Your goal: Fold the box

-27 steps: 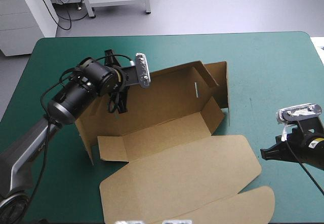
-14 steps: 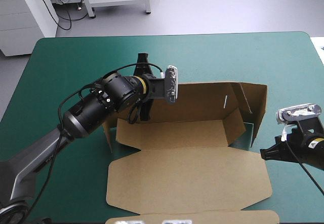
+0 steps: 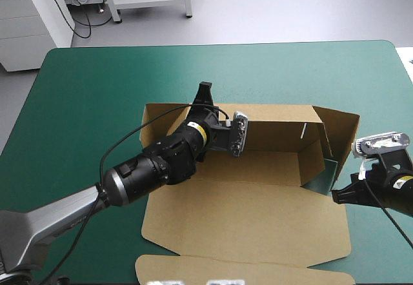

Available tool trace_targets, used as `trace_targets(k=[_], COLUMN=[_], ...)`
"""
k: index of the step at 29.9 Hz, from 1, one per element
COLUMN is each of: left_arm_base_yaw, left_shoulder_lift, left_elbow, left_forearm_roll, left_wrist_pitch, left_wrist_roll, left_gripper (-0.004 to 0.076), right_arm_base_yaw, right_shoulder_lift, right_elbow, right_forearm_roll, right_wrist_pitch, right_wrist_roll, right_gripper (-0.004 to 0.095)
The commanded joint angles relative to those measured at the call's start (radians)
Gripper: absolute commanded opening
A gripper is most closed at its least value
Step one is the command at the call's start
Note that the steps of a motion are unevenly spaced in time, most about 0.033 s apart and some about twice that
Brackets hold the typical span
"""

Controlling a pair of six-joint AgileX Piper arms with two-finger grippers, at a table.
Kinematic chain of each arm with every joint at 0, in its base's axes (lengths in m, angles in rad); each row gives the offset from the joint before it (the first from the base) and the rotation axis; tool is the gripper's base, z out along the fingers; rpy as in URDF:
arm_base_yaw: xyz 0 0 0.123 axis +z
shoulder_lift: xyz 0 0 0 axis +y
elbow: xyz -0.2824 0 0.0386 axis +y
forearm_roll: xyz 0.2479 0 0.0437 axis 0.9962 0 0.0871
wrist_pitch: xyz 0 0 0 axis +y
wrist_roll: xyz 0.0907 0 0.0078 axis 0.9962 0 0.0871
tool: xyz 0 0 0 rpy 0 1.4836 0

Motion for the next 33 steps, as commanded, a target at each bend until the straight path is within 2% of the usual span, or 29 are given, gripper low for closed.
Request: trace_targets(k=[1,5,15,17,19,24,26,28,33], left_arm_base_yaw=[-0.042,-0.068,-0.085,-0.085,-0.085,-0.085,-0.085,-0.085,-0.085], left_shoulder_lift=[-0.033,-0.033,-0.033,-0.033,-0.033,-0.033,-0.033,-0.033,-0.033], left_elbow=[0.054,0.141,0.226,0.226,0.226,0.226,0.226,0.226,0.226], left_forearm_roll=[0.258,0.468,0.624,0.631,0.632,0.633,0.640,0.644,0.646], left_wrist_pitch=[-0.037,-0.039,-0.029,-0.029,-0.029,-0.032,-0.032,-0.032,-0.032], left_wrist_roll=[-0.240,-0.400,-0.494,-0.505,-0.505,-0.505,-0.505,-0.505,-0.505], left_gripper=[-0.0010,-0.0010,-0.0010,-0.0010,-0.0010,-0.0010,-0.0010,-0.0010,-0.0010], right_arm_base_yaw=[-0.004,-0.004,-0.004,-0.004,-0.004,-0.004,-0.004,-0.004,-0.004], right_shoulder_lift=[-0.006,-0.006,-0.006,-0.006,-0.006,-0.006,-0.006,-0.006,-0.006], right_elbow=[-0.025,-0.025,-0.025,-0.025,-0.025,-0.025,-0.025,-0.025,-0.025], right_forearm_roll=[0.018,0.018,0.044,0.072,0.099,0.124,0.135,0.156,0.199], right_wrist_pitch=[-0.039,-0.039,-0.045,-0.049,-0.049,-0.038,-0.033,-0.028,-0.014], right_wrist_roll=[-0.021,-0.025,-0.137,-0.138,-0.136,-0.103,-0.082,-0.064,-0.011], right_gripper=[-0.0019,-0.0019,0.0002,0.0055,0.0151,0.0548,0.0653,0.0696,0.0702])
